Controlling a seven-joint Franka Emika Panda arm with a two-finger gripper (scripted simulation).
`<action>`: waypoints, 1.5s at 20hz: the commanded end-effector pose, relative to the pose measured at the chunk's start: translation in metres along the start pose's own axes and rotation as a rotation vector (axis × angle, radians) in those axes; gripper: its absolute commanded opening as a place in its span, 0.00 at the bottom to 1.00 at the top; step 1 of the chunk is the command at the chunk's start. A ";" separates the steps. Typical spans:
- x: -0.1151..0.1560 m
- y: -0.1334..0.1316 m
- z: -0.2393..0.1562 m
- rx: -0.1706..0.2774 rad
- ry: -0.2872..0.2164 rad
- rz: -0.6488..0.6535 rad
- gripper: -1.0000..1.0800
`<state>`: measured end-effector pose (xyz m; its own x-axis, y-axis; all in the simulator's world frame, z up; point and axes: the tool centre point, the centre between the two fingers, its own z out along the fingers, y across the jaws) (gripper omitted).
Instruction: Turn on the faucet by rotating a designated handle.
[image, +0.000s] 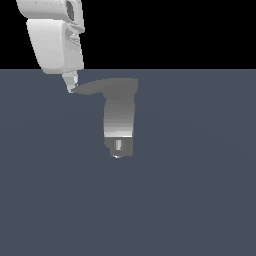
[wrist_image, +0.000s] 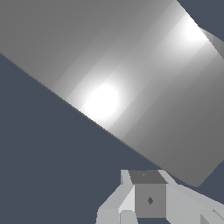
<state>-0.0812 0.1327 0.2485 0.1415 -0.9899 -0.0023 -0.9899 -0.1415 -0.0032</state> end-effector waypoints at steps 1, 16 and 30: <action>0.013 0.007 0.000 -0.002 0.002 0.013 0.00; 0.047 0.049 -0.001 -0.002 0.002 0.013 0.00; 0.097 0.062 -0.001 -0.003 0.002 0.008 0.00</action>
<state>-0.1323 0.0484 0.2485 0.1588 -0.9873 0.0014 -0.9873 -0.1588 0.0037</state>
